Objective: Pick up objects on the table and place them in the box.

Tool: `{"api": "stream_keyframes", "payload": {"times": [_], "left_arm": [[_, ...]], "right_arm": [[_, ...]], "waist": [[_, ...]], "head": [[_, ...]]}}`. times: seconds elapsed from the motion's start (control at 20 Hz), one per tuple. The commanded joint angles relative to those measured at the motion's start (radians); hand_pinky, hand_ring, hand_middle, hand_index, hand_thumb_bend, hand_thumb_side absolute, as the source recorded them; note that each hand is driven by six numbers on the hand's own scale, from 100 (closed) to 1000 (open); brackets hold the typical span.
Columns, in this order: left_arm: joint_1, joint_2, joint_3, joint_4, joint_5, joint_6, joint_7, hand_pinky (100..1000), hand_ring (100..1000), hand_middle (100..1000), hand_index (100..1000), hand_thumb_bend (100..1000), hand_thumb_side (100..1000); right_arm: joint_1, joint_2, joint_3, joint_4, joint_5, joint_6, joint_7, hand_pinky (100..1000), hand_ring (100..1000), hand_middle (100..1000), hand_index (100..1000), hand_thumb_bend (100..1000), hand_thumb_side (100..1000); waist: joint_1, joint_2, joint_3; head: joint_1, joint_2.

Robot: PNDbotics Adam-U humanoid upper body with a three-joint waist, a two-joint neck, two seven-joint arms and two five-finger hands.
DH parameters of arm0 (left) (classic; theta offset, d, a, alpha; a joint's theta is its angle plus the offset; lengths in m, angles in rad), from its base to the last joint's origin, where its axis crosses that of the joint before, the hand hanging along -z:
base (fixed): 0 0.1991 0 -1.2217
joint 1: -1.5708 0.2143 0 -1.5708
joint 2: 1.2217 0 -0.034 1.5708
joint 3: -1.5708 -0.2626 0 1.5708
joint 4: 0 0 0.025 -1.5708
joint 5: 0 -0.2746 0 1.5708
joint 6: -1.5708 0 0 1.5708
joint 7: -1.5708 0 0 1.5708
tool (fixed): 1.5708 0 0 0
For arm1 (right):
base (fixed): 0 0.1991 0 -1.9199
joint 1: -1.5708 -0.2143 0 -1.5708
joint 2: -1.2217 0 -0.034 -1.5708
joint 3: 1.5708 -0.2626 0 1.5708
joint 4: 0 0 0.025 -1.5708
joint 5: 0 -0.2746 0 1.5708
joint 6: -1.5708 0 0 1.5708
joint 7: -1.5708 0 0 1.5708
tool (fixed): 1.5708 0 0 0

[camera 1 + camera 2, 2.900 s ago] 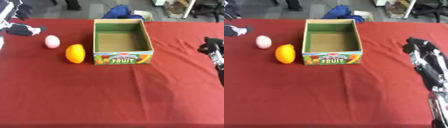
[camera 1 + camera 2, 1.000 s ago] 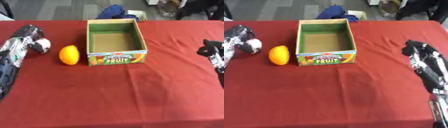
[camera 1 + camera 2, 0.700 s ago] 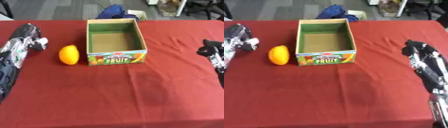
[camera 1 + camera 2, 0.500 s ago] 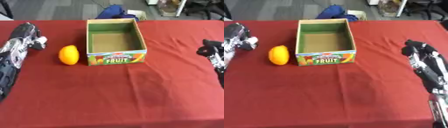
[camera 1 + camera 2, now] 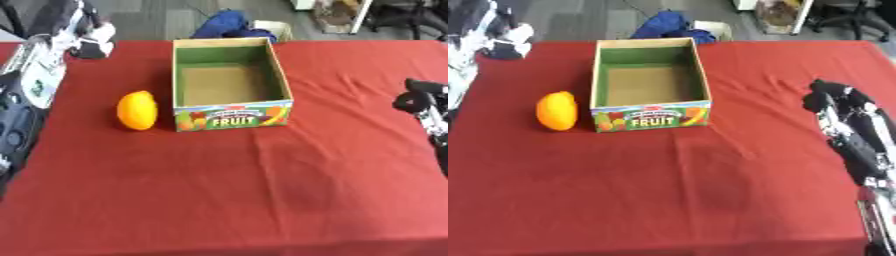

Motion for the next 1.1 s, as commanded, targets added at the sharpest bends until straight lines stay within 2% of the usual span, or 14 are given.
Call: {"api": "stream_keyframes", "payload": {"times": [0.05, 0.45, 0.8, 1.0, 1.05, 1.1], "left_arm": [[-0.041, -0.021, -0.034, -0.055, 0.029, -0.025, -0.036, 496, 366, 210, 399, 373, 100], [-0.081, -0.143, -0.082, -0.002, -0.021, -0.086, -0.076, 517, 392, 255, 450, 394, 100], [-0.074, -0.204, -0.102, 0.064, -0.097, -0.131, -0.12, 538, 424, 334, 524, 453, 100], [-0.064, -0.217, -0.1, 0.09, -0.116, -0.143, -0.126, 551, 458, 403, 581, 539, 100], [-0.062, -0.218, -0.101, 0.094, -0.118, -0.147, -0.13, 560, 475, 433, 609, 630, 100], [-0.06, -0.218, -0.1, 0.097, -0.119, -0.15, -0.137, 563, 482, 446, 616, 681, 100]], "right_arm": [[-0.009, -0.018, 0.003, -0.01, -0.004, -0.002, 0.007, 817, 1000, 588, 738, 100, 428], [-0.023, -0.014, 0.017, -0.01, -0.011, 0.0, 0.023, 818, 1000, 588, 738, 100, 428], [-0.033, -0.01, 0.023, -0.01, -0.014, -0.001, 0.033, 818, 1000, 588, 739, 100, 429], [-0.034, -0.008, 0.023, -0.01, -0.013, -0.002, 0.034, 818, 1000, 588, 739, 100, 429], [-0.034, -0.008, 0.023, -0.01, -0.013, -0.002, 0.034, 818, 1000, 588, 739, 100, 428], [-0.034, -0.008, 0.022, -0.01, -0.013, -0.002, 0.034, 819, 1000, 588, 739, 100, 430]], "waist": [[0.0, -0.016, -0.006], [-0.001, -0.01, -0.047], [-0.002, -0.001, -0.07], [-0.004, 0.002, -0.072], [-0.004, 0.002, -0.073], [-0.004, 0.002, -0.072]], "head": [[0.006, 0.003], [0.029, -0.003], [0.041, -0.013], [0.043, -0.015], [0.043, -0.015], [0.042, -0.015]]}}
